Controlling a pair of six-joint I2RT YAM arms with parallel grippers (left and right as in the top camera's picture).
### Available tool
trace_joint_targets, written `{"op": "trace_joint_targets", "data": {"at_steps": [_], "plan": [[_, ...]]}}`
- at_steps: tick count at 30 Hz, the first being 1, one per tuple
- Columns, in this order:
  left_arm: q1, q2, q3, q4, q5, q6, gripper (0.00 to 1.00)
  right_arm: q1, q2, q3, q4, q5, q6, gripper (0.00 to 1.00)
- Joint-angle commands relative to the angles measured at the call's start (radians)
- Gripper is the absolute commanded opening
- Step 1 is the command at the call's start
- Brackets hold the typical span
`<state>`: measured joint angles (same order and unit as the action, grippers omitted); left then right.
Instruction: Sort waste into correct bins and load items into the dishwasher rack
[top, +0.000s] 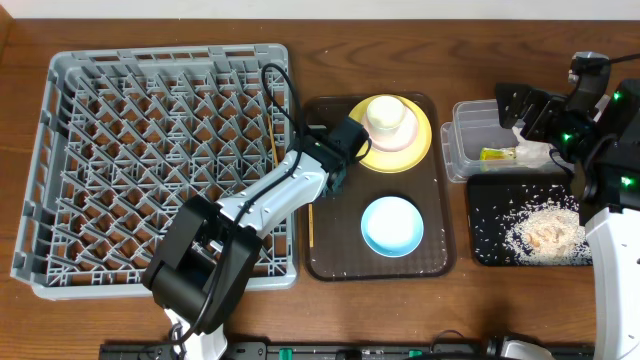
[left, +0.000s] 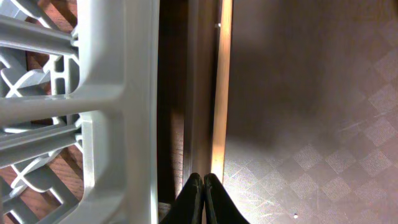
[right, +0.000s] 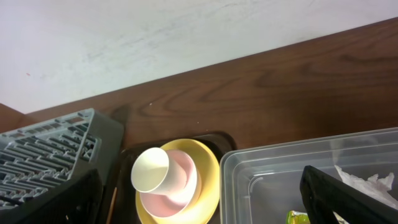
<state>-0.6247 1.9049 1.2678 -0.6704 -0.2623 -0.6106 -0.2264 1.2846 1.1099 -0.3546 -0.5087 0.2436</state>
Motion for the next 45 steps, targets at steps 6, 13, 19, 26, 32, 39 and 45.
{"op": "trace_joint_targets", "data": {"at_steps": [6,13,19,26,32,39,45], "plan": [[-0.008,0.032,-0.008,0.008,-0.025,-0.019,0.07,-0.006,0.0,0.001,-0.002,-0.012,-0.016,0.99],[-0.043,0.039,-0.008,0.01,-0.122,-0.019,0.07,-0.006,0.0,0.001,-0.001,-0.012,-0.016,0.99],[-0.08,0.039,-0.008,0.01,-0.167,-0.02,0.06,-0.006,0.0,0.001,-0.002,-0.012,-0.016,0.99],[-0.085,0.04,-0.008,0.01,-0.198,-0.02,0.06,-0.006,0.0,0.001,-0.002,-0.012,-0.016,0.99],[-0.086,0.043,-0.008,0.01,-0.199,-0.02,0.06,-0.006,0.0,0.001,-0.002,-0.012,-0.016,0.99],[-0.085,0.05,-0.008,0.014,-0.199,-0.02,0.06,-0.006,0.0,0.001,-0.002,-0.012,-0.016,0.99],[-0.085,0.086,-0.008,0.017,-0.199,-0.02,0.06,-0.006,0.0,0.001,-0.002,-0.012,-0.016,0.99]]}}
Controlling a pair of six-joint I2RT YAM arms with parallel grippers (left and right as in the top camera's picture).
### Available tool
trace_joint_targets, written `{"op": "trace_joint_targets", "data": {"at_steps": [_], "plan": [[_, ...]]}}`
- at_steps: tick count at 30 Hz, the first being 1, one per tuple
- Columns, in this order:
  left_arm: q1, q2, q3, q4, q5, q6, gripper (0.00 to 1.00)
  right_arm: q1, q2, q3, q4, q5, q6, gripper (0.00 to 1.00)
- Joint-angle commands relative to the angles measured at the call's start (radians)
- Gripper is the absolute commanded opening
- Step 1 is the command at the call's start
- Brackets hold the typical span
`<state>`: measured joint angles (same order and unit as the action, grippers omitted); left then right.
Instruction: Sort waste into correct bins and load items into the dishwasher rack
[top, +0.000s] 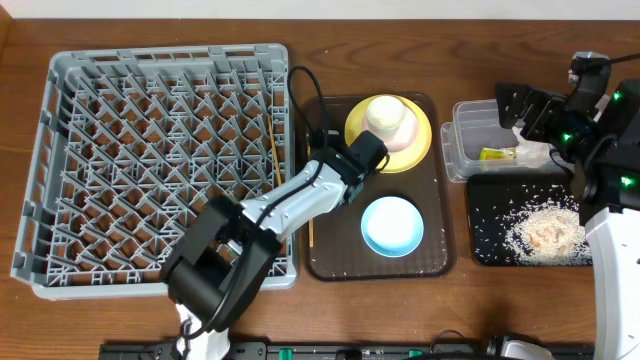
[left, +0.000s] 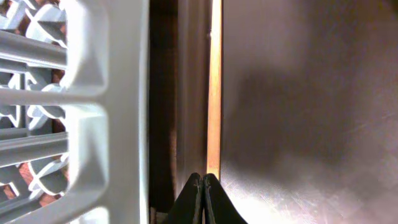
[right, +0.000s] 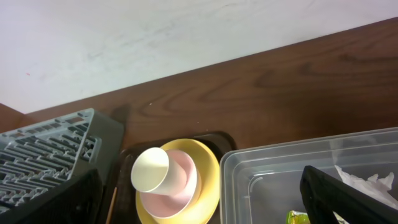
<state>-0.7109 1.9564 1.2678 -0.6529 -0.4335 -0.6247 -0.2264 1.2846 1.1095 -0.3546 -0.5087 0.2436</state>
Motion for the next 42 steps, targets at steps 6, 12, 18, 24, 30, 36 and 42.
{"op": "trace_joint_targets", "data": {"at_steps": [6,12,18,24,30,36,42], "plan": [[0.001,0.077,-0.008,0.011,-0.032,-0.005,0.06,-0.006,0.0,0.001,-0.002,-0.012,-0.016,0.99],[0.0,0.096,-0.008,0.015,-0.031,-0.005,0.06,-0.006,0.0,0.001,-0.002,-0.012,-0.016,0.99],[0.0,0.095,-0.007,0.01,-0.023,-0.005,0.06,-0.006,0.0,0.001,-0.002,-0.012,-0.016,0.99],[0.0,0.074,-0.006,0.003,-0.024,0.003,0.06,-0.006,0.0,0.001,-0.002,-0.012,-0.016,0.99],[0.001,0.04,-0.006,0.003,-0.024,0.007,0.06,-0.006,0.0,0.001,-0.002,-0.012,-0.016,0.99],[0.001,0.034,-0.006,0.003,-0.075,0.029,0.06,-0.006,0.0,0.001,-0.002,-0.012,-0.016,0.99],[0.001,0.034,-0.006,0.003,-0.08,0.048,0.06,-0.006,0.0,0.001,-0.002,-0.012,-0.016,0.99]]}}
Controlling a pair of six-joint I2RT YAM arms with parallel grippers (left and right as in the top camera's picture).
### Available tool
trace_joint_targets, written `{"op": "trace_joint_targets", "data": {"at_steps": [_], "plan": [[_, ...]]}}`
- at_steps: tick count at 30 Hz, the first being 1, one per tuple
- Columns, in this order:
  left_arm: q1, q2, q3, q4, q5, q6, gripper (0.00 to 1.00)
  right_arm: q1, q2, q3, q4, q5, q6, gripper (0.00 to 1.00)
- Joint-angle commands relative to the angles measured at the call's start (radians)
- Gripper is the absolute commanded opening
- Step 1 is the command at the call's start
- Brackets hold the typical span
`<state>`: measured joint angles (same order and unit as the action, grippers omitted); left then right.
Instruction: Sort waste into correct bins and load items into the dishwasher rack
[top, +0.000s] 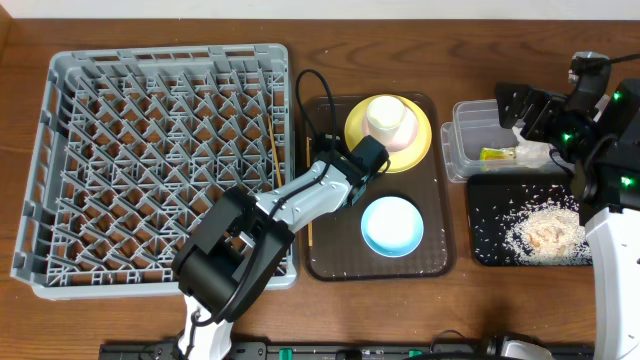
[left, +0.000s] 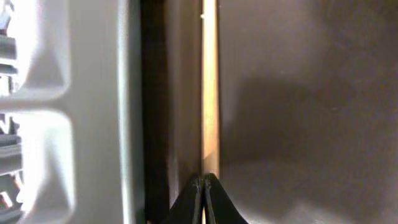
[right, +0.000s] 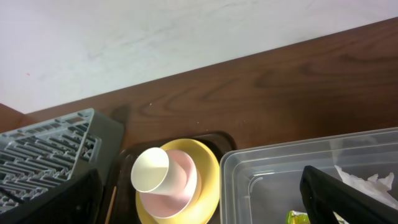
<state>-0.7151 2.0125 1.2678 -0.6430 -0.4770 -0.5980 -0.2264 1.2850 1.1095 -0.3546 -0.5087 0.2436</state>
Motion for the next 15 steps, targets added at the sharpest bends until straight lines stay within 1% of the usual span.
{"op": "trace_joint_targets", "data": {"at_steps": [1,7,15], "plan": [[0.005,-0.023,-0.006,-0.007,-0.037,0.021,0.06,-0.006,0.0,0.001,-0.002,-0.012,-0.016,0.99],[0.005,-0.023,-0.006,-0.007,-0.028,0.02,0.06,-0.006,0.0,0.001,-0.002,-0.012,-0.016,0.99],[0.005,-0.021,-0.008,-0.004,0.078,-0.01,0.06,-0.006,0.0,0.001,-0.002,-0.012,-0.016,0.99]]}}
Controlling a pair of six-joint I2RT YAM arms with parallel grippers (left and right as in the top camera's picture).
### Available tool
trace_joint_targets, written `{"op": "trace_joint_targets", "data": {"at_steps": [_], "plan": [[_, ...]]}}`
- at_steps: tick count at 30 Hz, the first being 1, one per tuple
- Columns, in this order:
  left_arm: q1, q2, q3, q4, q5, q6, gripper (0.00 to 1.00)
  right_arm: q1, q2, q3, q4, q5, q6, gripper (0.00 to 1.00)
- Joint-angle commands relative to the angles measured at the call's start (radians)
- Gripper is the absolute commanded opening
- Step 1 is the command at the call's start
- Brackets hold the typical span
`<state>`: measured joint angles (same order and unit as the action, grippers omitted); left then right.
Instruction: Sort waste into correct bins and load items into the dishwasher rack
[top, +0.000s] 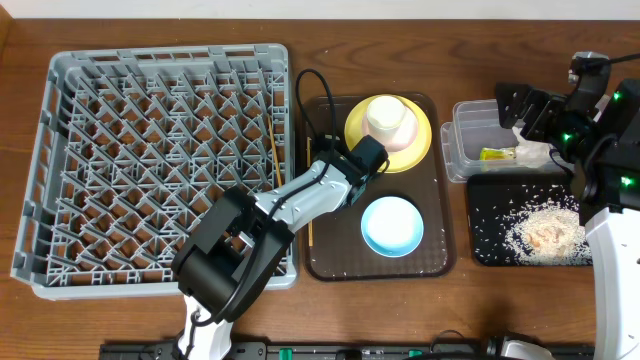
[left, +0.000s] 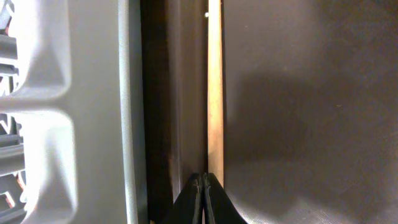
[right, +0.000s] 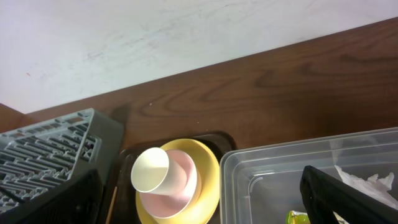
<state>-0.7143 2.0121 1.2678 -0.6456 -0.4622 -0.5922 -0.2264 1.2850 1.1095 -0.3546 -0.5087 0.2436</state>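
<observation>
My left gripper (left: 204, 178) is shut and empty, its tips low on the brown tray (top: 430, 250) at the left rim. They rest just left of a wooden chopstick (left: 214, 93) lying along that rim beside the grey dishwasher rack (top: 60, 200). A second chopstick (top: 273, 150) lies in the rack. On the tray stand a yellow plate (top: 420, 145) carrying a pink bowl and a paper cup (right: 151, 171), and a blue bowl (top: 392, 225). My right gripper (right: 199, 208) hangs open and empty over the clear bin (top: 470, 125).
The clear bin holds a green-yellow wrapper (top: 495, 154) and crumpled tissue. In front of it a black tray (top: 490, 250) carries scattered rice and food scraps. The left arm's cable loops over the rack's right rim.
In the left wrist view the chopstick sits slightly further right of the shut fingertips. The overhead and right wrist views show no change.
At first my left gripper was shut at the tray's left rim beside the chopstick, its wrist further back. Later the wrist was further right and nearer, with the tray closer in its view. It has stayed there. The chopstick lies where it was. The right arm has not moved.
</observation>
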Motion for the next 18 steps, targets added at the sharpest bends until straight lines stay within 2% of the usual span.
{"op": "trace_joint_targets", "data": {"at_steps": [1,12,18], "plan": [[0.004,-0.02,-0.008,0.001,0.073,-0.015,0.06,-0.006,0.0,0.001,-0.002,-0.012,-0.016,0.99],[0.004,-0.034,-0.002,0.003,0.087,0.015,0.06,-0.006,0.0,0.001,-0.002,-0.012,-0.016,0.99],[0.004,-0.072,-0.001,0.0,0.047,0.034,0.07,-0.006,0.0,0.001,-0.002,-0.012,-0.016,0.99]]}}
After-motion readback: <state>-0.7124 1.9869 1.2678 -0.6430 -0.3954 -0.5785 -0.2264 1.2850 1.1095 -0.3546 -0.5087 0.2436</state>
